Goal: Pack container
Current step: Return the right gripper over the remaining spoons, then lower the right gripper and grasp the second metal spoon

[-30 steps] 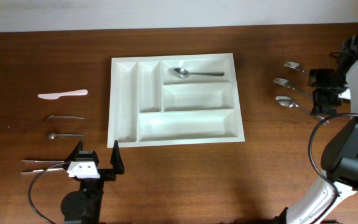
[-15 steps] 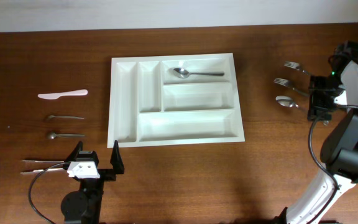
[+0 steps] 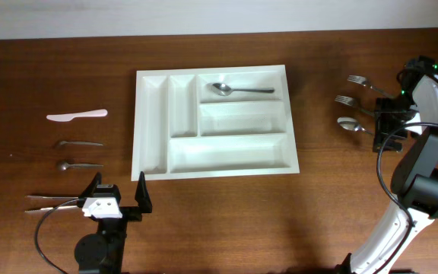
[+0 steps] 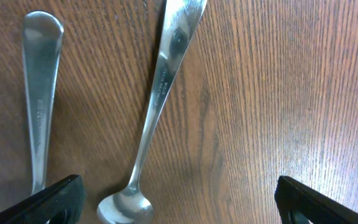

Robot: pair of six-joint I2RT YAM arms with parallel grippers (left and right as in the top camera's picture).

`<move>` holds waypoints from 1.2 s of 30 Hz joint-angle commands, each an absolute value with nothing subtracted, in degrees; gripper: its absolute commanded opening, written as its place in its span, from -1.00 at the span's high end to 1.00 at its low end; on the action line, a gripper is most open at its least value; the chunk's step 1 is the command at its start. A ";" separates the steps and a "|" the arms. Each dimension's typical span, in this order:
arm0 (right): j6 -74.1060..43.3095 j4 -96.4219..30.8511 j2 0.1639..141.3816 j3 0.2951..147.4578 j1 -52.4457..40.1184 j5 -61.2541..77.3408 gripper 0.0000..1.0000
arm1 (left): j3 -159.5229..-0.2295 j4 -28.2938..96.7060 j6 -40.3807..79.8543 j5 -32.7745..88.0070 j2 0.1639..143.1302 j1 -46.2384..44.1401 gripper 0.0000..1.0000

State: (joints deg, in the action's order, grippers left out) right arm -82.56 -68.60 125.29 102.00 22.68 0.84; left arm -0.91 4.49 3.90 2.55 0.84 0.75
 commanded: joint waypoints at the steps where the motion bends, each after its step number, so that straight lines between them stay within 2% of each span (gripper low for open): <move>1: -83.29 -68.75 127.48 101.51 22.59 -0.69 -0.98 | -0.54 4.51 2.98 2.50 0.34 0.80 -0.98; 16: -91.94 -67.29 127.81 101.51 22.48 -0.73 -0.98 | -0.54 4.54 2.98 2.50 0.34 0.80 -0.98; 36: -92.01 -66.08 130.52 101.51 22.48 -0.69 -0.98 | -0.54 4.54 2.98 2.50 0.34 0.80 -0.98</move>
State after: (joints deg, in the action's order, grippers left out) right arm -91.07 -66.15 129.45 102.00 22.68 0.84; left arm -0.91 4.51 3.90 2.52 0.84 0.75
